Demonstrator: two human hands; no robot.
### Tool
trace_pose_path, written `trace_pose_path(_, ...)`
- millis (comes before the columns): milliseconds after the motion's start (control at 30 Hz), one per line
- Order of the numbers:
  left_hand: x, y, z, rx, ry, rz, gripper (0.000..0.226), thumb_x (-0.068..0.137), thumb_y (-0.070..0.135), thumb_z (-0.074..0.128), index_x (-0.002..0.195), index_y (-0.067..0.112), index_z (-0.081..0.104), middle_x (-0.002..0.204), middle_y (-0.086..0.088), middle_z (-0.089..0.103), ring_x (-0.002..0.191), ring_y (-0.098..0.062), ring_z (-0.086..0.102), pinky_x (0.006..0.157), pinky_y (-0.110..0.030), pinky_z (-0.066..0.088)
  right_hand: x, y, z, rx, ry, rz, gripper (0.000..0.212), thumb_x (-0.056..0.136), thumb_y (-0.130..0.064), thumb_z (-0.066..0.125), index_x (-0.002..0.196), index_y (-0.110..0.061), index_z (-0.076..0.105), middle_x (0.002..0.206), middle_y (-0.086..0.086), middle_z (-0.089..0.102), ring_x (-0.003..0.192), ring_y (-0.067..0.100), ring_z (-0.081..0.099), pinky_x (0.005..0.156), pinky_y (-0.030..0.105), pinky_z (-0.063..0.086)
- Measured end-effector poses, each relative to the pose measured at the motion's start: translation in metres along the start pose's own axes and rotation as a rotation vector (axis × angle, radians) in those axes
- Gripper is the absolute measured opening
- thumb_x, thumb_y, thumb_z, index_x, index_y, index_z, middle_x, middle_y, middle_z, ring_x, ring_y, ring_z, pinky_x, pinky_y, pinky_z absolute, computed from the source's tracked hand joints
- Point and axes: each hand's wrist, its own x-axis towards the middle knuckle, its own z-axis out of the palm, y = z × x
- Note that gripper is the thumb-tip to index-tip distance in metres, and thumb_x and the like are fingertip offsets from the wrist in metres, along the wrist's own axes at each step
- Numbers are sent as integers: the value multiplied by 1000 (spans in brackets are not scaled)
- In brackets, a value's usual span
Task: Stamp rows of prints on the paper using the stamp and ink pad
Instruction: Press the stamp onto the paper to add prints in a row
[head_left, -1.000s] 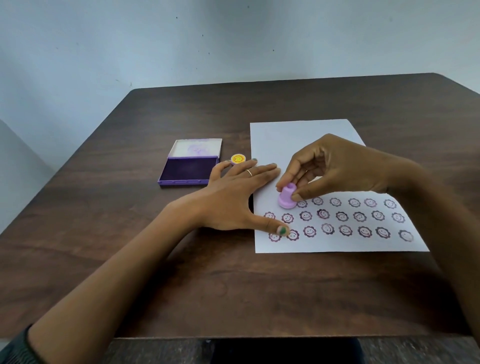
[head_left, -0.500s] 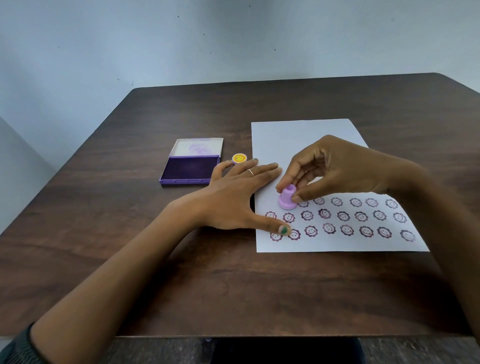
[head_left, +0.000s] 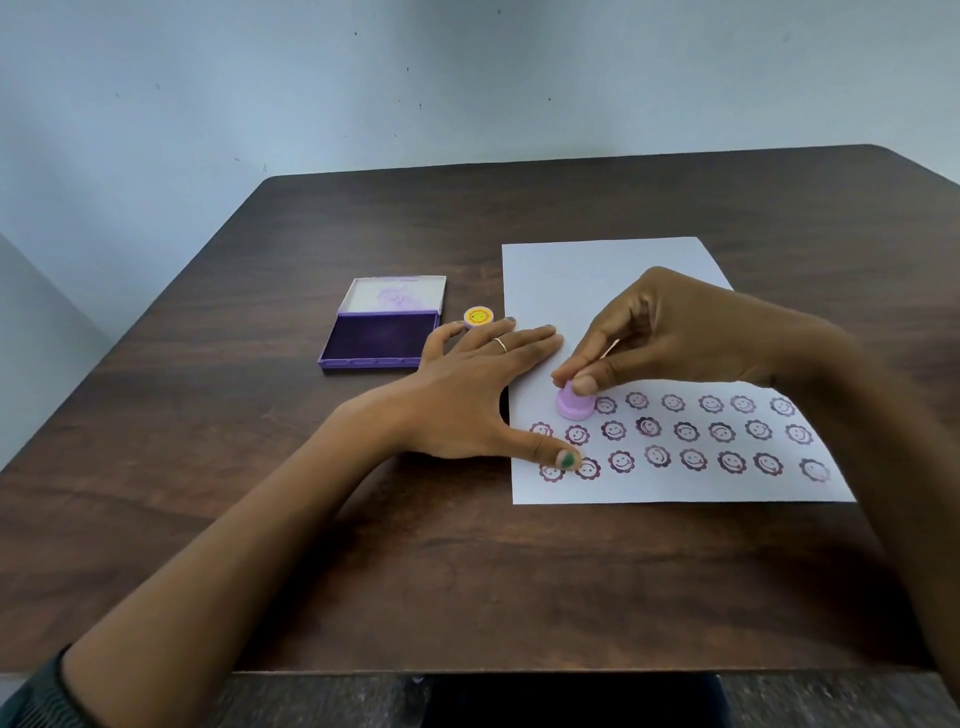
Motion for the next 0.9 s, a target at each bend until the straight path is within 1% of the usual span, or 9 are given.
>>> trace_pose_path(67,0,0,0,-1,-3,-1,105,60,82,43,149,38,6,159,18,5,144,-5,-7,110,-34,-15,1,-1,1,-1,17,8,28,61,-40,71,84,-24,76,84,-10,76,78,9,70,72,16,53)
trace_pose_path(233,0,0,-1,-1,-11,-1,105,60,82,44,148,38,6,159,17,4,144,-6,-7,109,-33,-16,2,-2,3,24,22,50,25,59,-40,71,79,-27,76,84,-2,77,78,16,71,80,33,56)
trace_pose_path(400,1,0,0,-11,-11,0,106,60,82,44,149,38,6,159,17,4,144,-5,-7,110,-34,-16,4,-2,2,50,-6,68,24,56,-39,72,77,-28,76,87,3,77,85,22,70,86,45,54)
trace_pose_path(433,1,0,0,-10,-9,2,106,60,82,44,149,38,6,159,18,4,144,-5,-7,110,-33,-16,4,-1,1,64,-13,77,25,55,-40,72,77,-27,76,88,4,77,86,24,69,83,44,55)
trace_pose_path(467,1,0,0,-9,-6,3,106,60,82,44,149,38,7,159,18,4,144,-5,-7,110,-33,-16,5,1,1,77,-16,79,26,54,-41,72,76,-27,76,88,4,77,86,23,69,75,38,57)
trace_pose_path(567,0,-1,1,-13,1,8,106,60,83,44,149,38,7,158,18,5,144,-5,-7,110,-33,-16,5,3,2,104,-12,79,26,53,-42,72,75,-29,76,87,1,77,78,21,68,56,15,49)
trace_pose_path(633,0,-1,1,-14,3,10,106,60,83,44,149,38,7,158,18,5,144,-4,-7,110,-33,-15,5,4,2,115,-1,92,26,55,-41,72,76,-28,76,88,3,77,78,26,66,53,13,47)
trace_pose_path(767,1,-1,2,-5,5,12,105,61,82,44,149,38,6,158,18,4,144,-4,-6,110,-33,-15,4,5,3,108,5,82,27,54,-46,72,77,-32,76,86,-2,77,73,15,66,53,14,46)
trace_pose_path(900,1,-1,2,-9,4,12,105,61,81,44,149,38,6,158,18,4,144,-3,-6,108,-31,-15,3,4,4,97,4,86,27,53,-49,71,75,-34,75,87,-6,77,77,15,68,55,16,46)
